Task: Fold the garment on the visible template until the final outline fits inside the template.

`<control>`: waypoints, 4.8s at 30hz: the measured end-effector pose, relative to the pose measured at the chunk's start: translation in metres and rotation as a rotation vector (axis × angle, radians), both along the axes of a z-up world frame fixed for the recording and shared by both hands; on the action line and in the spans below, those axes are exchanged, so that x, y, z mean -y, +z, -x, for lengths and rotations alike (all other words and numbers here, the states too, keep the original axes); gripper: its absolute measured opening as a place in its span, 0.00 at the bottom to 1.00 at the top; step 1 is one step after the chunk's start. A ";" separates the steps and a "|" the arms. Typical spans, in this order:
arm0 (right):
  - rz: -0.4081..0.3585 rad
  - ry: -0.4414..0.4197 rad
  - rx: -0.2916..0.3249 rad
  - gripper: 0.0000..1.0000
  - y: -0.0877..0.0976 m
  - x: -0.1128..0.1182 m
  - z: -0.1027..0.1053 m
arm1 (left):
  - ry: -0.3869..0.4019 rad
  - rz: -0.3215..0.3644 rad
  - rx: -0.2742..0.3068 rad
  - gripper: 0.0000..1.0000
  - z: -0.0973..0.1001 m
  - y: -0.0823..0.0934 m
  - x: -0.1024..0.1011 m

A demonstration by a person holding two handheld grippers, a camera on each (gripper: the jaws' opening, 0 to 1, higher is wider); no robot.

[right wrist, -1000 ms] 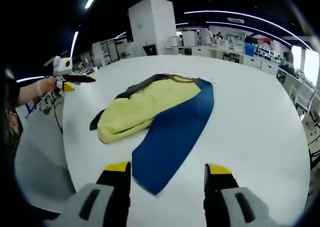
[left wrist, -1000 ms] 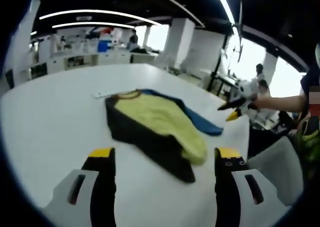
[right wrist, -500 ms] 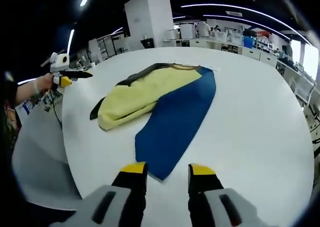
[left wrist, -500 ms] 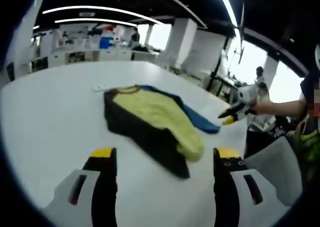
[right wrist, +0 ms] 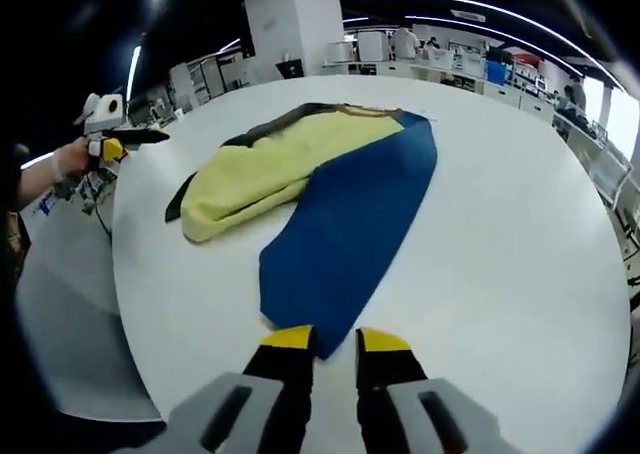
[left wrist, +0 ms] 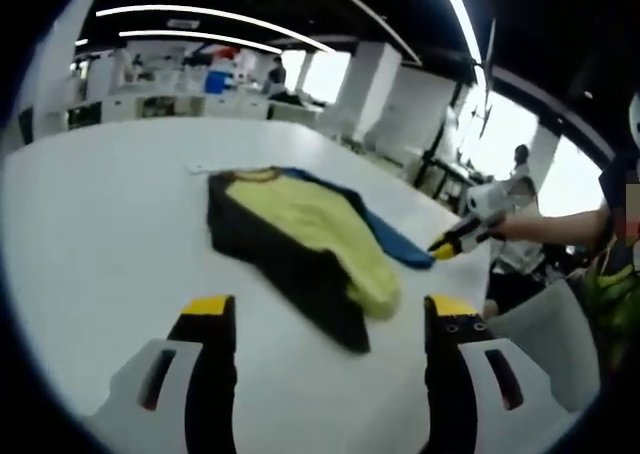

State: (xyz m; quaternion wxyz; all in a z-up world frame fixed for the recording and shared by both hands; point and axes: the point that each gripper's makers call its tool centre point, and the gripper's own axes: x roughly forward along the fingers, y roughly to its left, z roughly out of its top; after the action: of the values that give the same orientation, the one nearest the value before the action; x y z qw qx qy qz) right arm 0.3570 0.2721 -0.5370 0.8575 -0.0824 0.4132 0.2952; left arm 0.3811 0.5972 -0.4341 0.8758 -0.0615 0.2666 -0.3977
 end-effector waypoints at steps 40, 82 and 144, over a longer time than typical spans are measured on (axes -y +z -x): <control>0.195 -0.084 0.050 0.00 0.066 0.143 -0.077 | 0.034 0.031 -0.037 0.68 0.008 -0.013 0.006; 0.402 -0.177 -0.183 0.00 0.022 0.275 -0.181 | 0.122 0.009 -0.095 0.65 -0.033 -0.037 0.001; 0.030 -0.355 -0.114 0.65 0.021 0.267 -0.126 | 0.171 0.054 -0.069 0.65 -0.027 -0.030 -0.010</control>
State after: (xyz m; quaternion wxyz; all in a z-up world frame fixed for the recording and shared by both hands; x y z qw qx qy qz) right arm 0.4830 0.0048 -0.5158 0.8701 -0.0042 0.4734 0.1372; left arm 0.4081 0.6076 -0.4644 0.8949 -0.1213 0.2797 -0.3259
